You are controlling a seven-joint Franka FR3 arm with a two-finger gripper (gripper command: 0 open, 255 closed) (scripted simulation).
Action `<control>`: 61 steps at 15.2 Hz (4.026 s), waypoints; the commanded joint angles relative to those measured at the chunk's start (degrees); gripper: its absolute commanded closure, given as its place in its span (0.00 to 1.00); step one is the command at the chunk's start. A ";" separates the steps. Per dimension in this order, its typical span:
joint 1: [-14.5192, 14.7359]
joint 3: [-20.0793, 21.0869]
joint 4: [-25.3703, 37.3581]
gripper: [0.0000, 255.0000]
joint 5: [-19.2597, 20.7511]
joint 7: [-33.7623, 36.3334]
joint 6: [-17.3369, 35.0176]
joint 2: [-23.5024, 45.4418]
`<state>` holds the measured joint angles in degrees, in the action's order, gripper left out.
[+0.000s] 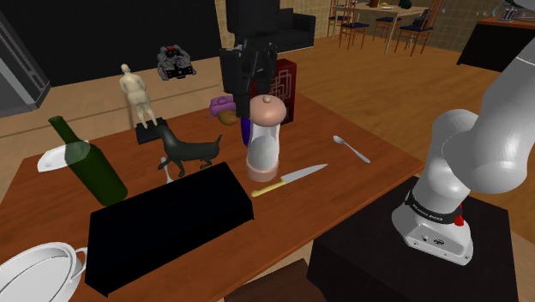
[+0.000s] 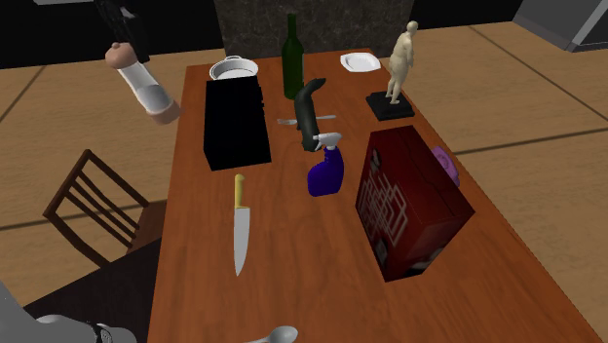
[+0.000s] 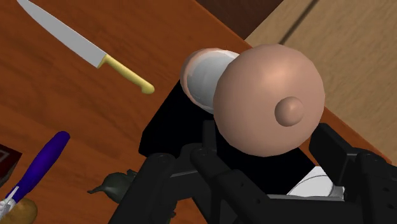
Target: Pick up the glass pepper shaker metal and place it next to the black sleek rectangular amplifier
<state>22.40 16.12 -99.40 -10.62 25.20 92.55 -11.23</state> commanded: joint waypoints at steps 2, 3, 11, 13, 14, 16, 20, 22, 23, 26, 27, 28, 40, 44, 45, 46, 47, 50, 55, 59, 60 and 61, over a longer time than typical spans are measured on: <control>0.17 0.21 -2.61 1.00 -0.21 0.01 2.07 -0.61; 0.18 0.23 -3.58 1.00 -0.27 -0.12 2.84 -0.80; 0.35 0.40 -10.76 1.00 -0.76 -1.08 8.98 -1.82; 0.39 0.47 -12.41 1.00 -0.86 -1.30 10.50 -1.94; 0.42 0.50 -13.22 1.00 -0.92 -1.40 11.26 -1.98; 0.46 0.58 -14.79 1.00 -1.02 -1.61 12.78 -2.02; 0.56 0.75 -17.79 1.00 -1.21 -1.99 15.82 -1.95; 0.61 0.84 -19.21 1.00 -1.29 -2.18 17.35 -1.83; 0.63 0.89 -19.90 1.00 -1.34 -2.27 18.11 -1.76; 0.70 1.05 -21.91 1.00 -1.45 -2.52 20.41 -1.45; 0.72 1.10 -22.56 1.00 -1.49 -2.60 21.18 -1.32; 0.75 1.16 -23.19 1.00 -1.52 -2.68 21.95 -1.18; 1.00 1.86 -29.89 1.00 -1.78 -3.51 31.30 1.55; 1.07 2.10 -31.76 1.00 -1.77 -3.72 34.47 2.90; 1.09 2.16 -32.19 1.00 -1.76 -3.77 35.27 3.27; 1.10 2.20 -32.48 1.00 -1.75 -3.80 35.80 3.52; 1.10 2.19 -32.48 1.00 -1.75 -3.80 35.81 3.52; 1.10 2.19 -32.48 1.00 -1.75 -3.80 35.80 3.52; 1.10 2.20 -32.48 0.00 -1.75 -3.79 35.81 3.52; 1.10 2.19 -32.48 0.00 -1.75 -3.80 35.81 3.52; 0.98 1.93 -31.58 0.00 -1.84 -3.92 33.81 2.43; 0.86 1.66 -30.60 0.00 -1.89 -4.02 31.82 1.43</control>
<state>23.40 18.05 -130.82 -12.48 21.34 126.08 -9.00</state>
